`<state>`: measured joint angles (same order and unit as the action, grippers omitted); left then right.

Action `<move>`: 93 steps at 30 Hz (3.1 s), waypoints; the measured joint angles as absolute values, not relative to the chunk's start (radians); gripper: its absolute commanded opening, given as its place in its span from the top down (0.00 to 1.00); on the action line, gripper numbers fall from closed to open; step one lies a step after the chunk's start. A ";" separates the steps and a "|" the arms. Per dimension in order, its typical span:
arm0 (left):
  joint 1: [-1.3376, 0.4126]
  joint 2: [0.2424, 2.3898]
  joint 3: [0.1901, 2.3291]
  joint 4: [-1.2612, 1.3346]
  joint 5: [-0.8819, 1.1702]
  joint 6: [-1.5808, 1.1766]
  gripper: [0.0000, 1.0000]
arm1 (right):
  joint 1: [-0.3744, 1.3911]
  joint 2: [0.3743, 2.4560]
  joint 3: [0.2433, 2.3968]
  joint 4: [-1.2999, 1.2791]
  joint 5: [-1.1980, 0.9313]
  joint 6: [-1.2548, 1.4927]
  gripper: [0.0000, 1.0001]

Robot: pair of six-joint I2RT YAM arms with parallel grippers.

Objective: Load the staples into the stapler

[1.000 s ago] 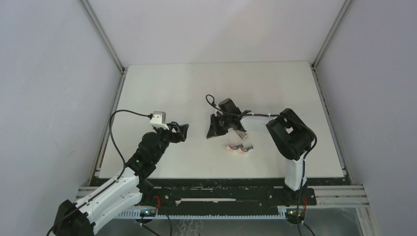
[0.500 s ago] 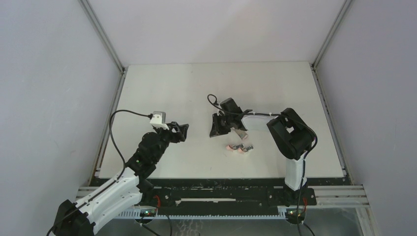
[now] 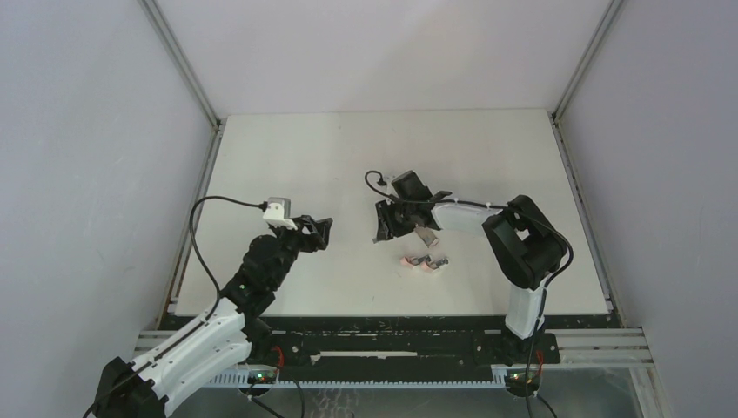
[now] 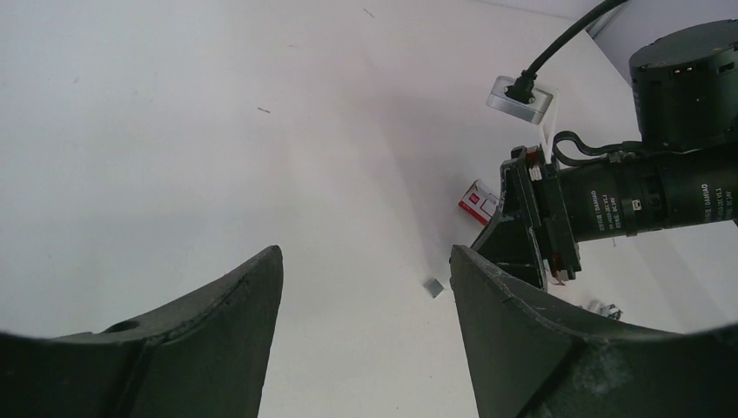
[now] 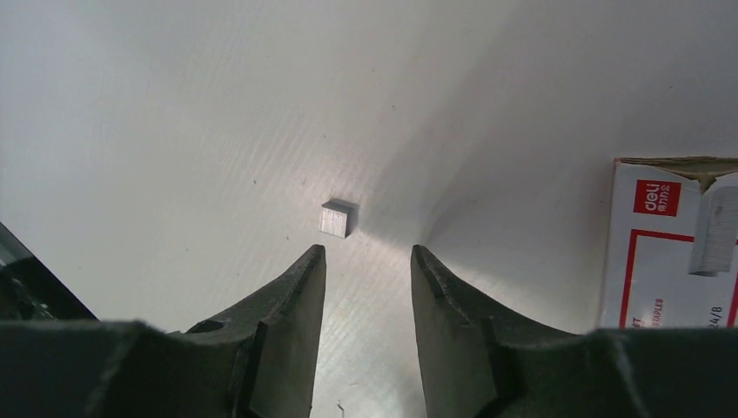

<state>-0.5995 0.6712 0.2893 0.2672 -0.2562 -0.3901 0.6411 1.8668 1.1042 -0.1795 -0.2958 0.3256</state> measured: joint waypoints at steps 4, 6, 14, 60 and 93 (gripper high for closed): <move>-0.599 0.671 0.289 0.267 -0.259 -0.390 0.25 | 0.643 1.863 1.124 -0.221 -0.298 0.257 0.59; -0.599 0.671 0.289 0.267 -0.259 -0.390 0.25 | 0.648 1.865 1.155 -0.245 -0.299 0.228 0.60; -0.599 0.671 0.289 0.267 -0.259 -0.390 0.25 | 0.661 1.926 1.283 -0.255 -0.314 0.177 0.61; -0.599 0.668 0.289 0.259 -0.258 -0.390 0.25 | 0.758 1.977 1.297 -0.366 -0.240 0.118 0.70; -0.599 0.654 0.289 0.244 -0.259 -0.390 0.25 | 0.853 1.975 1.301 -0.375 -0.036 -0.020 0.76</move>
